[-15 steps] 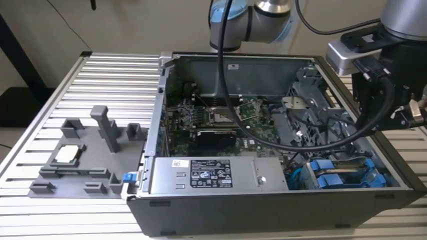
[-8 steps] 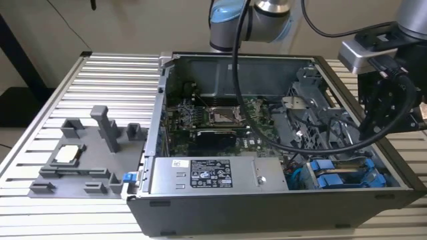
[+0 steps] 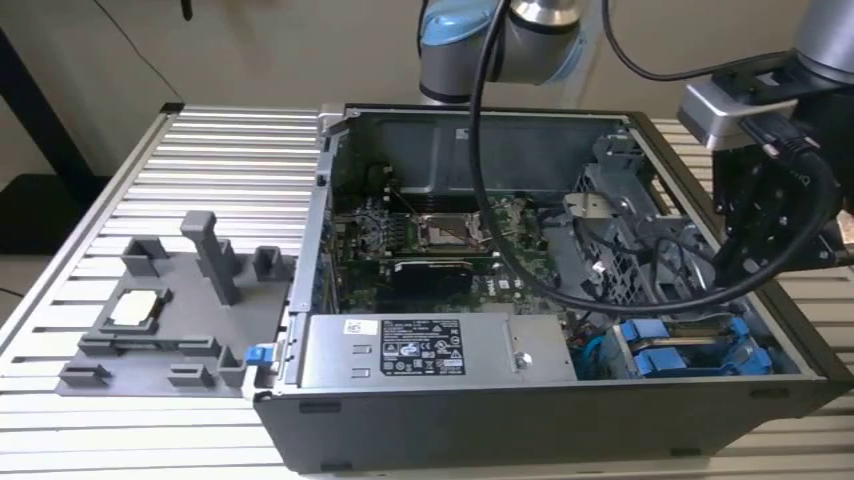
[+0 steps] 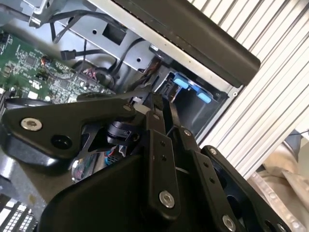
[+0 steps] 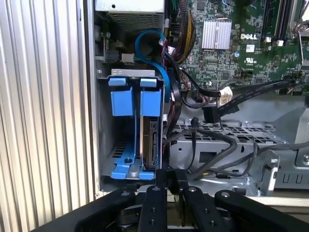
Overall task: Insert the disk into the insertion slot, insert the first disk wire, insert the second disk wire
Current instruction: 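Insert the first disk wire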
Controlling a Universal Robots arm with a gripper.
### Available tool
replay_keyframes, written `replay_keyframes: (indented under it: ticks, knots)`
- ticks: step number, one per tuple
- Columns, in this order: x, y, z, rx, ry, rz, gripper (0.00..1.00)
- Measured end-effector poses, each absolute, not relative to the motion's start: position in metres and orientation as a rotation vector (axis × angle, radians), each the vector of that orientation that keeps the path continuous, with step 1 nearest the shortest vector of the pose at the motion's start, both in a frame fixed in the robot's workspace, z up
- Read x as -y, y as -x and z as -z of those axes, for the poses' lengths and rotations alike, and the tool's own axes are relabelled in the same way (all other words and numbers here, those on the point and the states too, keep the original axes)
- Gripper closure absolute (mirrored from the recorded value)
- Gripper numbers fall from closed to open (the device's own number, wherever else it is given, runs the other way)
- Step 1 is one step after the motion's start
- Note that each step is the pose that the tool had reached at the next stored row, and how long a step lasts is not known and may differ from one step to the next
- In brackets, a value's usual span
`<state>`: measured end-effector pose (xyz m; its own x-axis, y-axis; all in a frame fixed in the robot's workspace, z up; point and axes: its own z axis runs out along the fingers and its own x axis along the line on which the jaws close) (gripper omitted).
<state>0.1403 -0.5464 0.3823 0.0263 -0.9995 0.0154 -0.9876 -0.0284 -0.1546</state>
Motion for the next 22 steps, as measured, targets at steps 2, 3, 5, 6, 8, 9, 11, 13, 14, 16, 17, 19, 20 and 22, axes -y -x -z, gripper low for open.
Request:
replay_keyframes:
  ticks: [2, 3, 5, 6, 8, 9, 11, 13, 14, 16, 17, 19, 20, 22]
  knots:
    - [0.547, -0.14, -0.382, -2.127, 2.187, 0.169, 0.81]
    - [0.548, -0.141, -0.382, -2.133, 2.193, 0.158, 0.81]
    - [0.55, -0.142, -0.381, -2.146, 2.208, 0.13, 0.81]
    - [0.551, -0.143, -0.381, -2.154, 2.216, 0.114, 0.81]
    - [0.554, -0.144, -0.381, -2.167, 2.229, 0.086, 0.81]
    - [0.556, -0.145, -0.381, -2.172, 2.235, 0.075, 0.81]
    - [0.56, -0.146, -0.379, -2.176, 2.239, 0.063, 0.81]
    - [0.563, -0.147, -0.377, -2.172, 2.234, 0.052, 0.81]
    - [0.564, -0.148, -0.377, -2.168, 2.231, 0.044, 0.81]
    - [0.566, -0.148, -0.375, -2.161, 2.222, 0.026, 0.81]
    - [0.567, -0.149, -0.374, -2.156, 2.217, 0.015, 0.81]
    - [0.569, -0.15, -0.373, -2.147, 2.206, -0.006, 0.81]
    - [0.57, -0.151, -0.372, -2.142, 2.2, -0.017, 0.81]
    - [0.571, -0.151, -0.371, -2.132, 2.189, -0.038, 0.81]
